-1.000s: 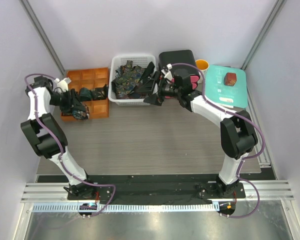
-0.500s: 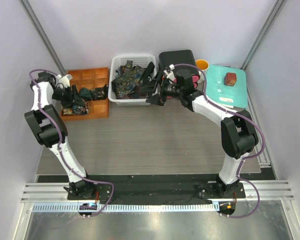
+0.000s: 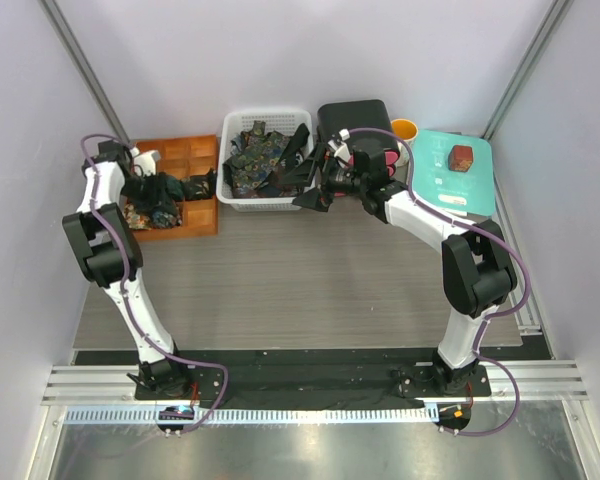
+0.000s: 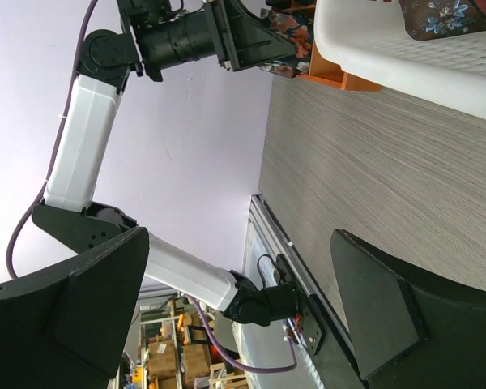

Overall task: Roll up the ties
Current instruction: Place the tie in the storage box.

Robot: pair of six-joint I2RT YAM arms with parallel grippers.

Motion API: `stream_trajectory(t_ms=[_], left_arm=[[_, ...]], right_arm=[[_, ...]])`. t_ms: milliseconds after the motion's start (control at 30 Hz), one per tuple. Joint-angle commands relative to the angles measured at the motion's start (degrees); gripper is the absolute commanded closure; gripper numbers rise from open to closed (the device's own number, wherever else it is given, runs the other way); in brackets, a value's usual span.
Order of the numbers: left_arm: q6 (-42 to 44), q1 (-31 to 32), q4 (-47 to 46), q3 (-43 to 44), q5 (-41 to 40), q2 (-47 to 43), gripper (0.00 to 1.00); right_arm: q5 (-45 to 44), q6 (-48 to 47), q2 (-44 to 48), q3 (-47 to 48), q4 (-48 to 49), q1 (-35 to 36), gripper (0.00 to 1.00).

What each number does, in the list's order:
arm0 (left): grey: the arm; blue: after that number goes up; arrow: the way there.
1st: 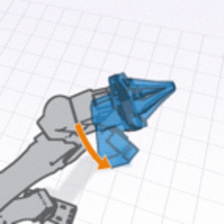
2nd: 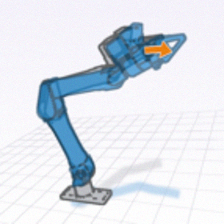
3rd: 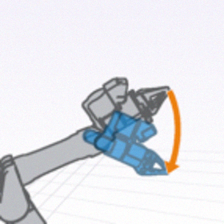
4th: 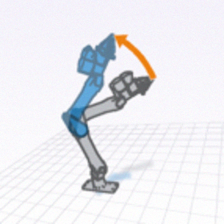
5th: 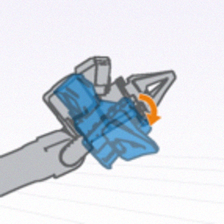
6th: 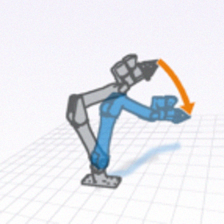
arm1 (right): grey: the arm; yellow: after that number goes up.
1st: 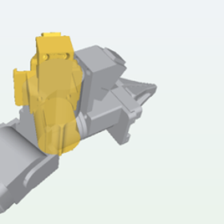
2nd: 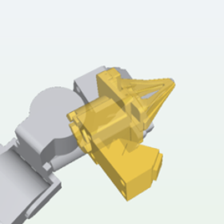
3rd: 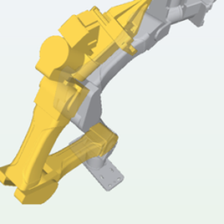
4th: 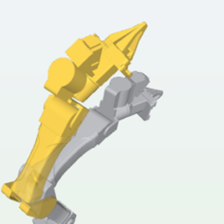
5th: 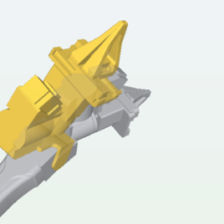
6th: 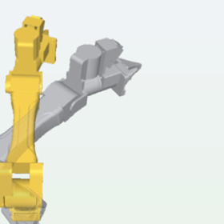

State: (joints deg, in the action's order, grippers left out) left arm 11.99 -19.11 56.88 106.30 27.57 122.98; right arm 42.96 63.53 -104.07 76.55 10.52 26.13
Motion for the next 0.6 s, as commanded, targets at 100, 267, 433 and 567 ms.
stream_trajectory(t_ms=[100,267,433,567], left_arm=[[0.0,1.4,-7.9,-5.1,-7.9,-3.4,1.0],[-0.5,2.2,-11.1,-8.1,-10.2,-4.7,1.0],[-1.7,2.7,-15.8,-11.1,-10.8,-6.1,1.0],[-2.3,3.0,-15.8,-11.7,-10.0,-5.8,0.99]], right_arm=[[1.2,0.2,1.0,0.6,1.3,-0.6,0.0],[1.3,0.4,0.7,0.8,1.5,-0.6,0.0],[1.3,0.7,0.5,0.8,1.8,-0.6,0.0],[1.5,0.8,0.5,0.7,1.9,-0.6,0.0]])
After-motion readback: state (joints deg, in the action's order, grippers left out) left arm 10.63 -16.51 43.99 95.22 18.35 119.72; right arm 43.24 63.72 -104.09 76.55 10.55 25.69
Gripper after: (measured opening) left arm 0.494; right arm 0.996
